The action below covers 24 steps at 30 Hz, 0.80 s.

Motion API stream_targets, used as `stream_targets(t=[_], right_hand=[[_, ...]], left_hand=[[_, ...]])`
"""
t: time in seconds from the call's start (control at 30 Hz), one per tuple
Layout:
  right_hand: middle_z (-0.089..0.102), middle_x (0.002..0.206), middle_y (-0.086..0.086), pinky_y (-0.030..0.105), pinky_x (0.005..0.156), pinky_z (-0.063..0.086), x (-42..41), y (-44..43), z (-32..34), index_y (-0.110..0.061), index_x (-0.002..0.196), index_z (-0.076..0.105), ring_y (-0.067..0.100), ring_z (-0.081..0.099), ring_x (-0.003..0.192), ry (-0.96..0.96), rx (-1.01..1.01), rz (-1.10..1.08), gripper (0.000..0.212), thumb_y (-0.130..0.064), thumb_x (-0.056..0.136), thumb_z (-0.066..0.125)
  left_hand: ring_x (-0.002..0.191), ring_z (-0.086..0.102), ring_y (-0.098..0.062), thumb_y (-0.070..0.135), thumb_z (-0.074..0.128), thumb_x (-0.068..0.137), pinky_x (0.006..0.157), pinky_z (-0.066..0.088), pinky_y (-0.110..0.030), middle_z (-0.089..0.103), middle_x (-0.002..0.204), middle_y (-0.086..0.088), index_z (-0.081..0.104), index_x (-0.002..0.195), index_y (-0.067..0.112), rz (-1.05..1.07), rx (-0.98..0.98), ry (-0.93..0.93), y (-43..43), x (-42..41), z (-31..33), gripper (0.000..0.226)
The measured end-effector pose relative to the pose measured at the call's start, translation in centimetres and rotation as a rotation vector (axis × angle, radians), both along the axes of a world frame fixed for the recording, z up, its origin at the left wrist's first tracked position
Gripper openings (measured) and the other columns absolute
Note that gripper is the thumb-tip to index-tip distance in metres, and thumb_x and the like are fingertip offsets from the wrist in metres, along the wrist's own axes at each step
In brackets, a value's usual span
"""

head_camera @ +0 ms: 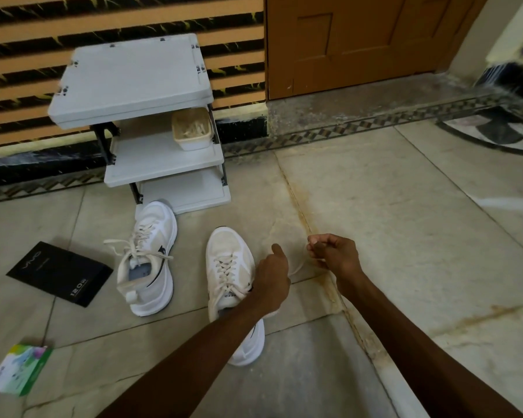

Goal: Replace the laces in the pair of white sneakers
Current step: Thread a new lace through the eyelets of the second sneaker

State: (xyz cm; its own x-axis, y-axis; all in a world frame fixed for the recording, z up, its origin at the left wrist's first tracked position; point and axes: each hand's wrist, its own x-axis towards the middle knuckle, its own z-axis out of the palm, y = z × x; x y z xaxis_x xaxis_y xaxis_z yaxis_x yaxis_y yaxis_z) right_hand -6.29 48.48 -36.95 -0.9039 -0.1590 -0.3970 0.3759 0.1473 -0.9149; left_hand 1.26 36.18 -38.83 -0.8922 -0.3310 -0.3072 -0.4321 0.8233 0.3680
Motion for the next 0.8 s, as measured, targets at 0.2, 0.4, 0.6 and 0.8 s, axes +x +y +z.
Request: stream_targets(t=[0.2, 0.4, 0.6, 0.8], right_hand=[[0.075, 0.082, 0.005, 0.022, 0.053, 0.051, 0.1, 0.5, 1.1, -0.012, 0.086, 0.074, 0.016, 0.071, 0.071, 0.003, 0.027, -0.054, 0.013, -0.012, 0.092, 0.063], [0.077, 0.091, -0.001, 0.024, 0.054, 0.045, 1.6, -1.8, 5.5, -0.013, 0.097, 0.072, 0.015, 0.069, 0.070, 0.039, -0.108, 0.138, 0.011, -0.017, 0.092, 0.062], [0.076, 0.099, 0.000, 0.025, 0.056, 0.043, 2.9, -5.4, 9.5, -0.011, 0.107, 0.067, 0.016, 0.070, 0.078, 0.052, -0.252, 0.205, 0.016, -0.020, 0.094, 0.060], [0.076, 0.098, -0.003, 0.023, 0.059, 0.045, 2.7, -7.1, 12.2, -0.013, 0.109, 0.066, 0.004, 0.067, 0.071, 0.093, -0.308, 0.073, 0.017, -0.017, 0.097, 0.056]], left_hand=[[0.065, 0.057, -0.012, 0.022, 0.072, 0.082, 0.060, 0.044, -0.023, 0.064, 0.077, -0.001, 0.067, 0.093, 0.021, 0.319, 0.862, 0.099, -1.7, 1.4, 4.5, 0.012], [0.067, 0.057, -0.010, 0.003, 0.061, 0.090, 0.062, 0.048, -0.018, 0.068, 0.072, 0.000, 0.074, 0.087, 0.013, 0.325, 1.092, 0.277, -5.5, 4.8, 10.4, 0.017], [0.075, 0.060, -0.012, 0.002, 0.056, 0.093, 0.065, 0.048, -0.017, 0.072, 0.082, -0.003, 0.063, 0.101, 0.008, 0.305, 1.139, 0.340, -7.6, 6.5, 13.5, 0.013], [0.082, 0.067, -0.022, -0.005, 0.071, 0.081, 0.075, 0.051, -0.026, 0.072, 0.094, -0.023, 0.042, 0.126, 0.013, 0.311, 1.010, 0.407, -9.7, 8.2, 13.8, 0.057]])
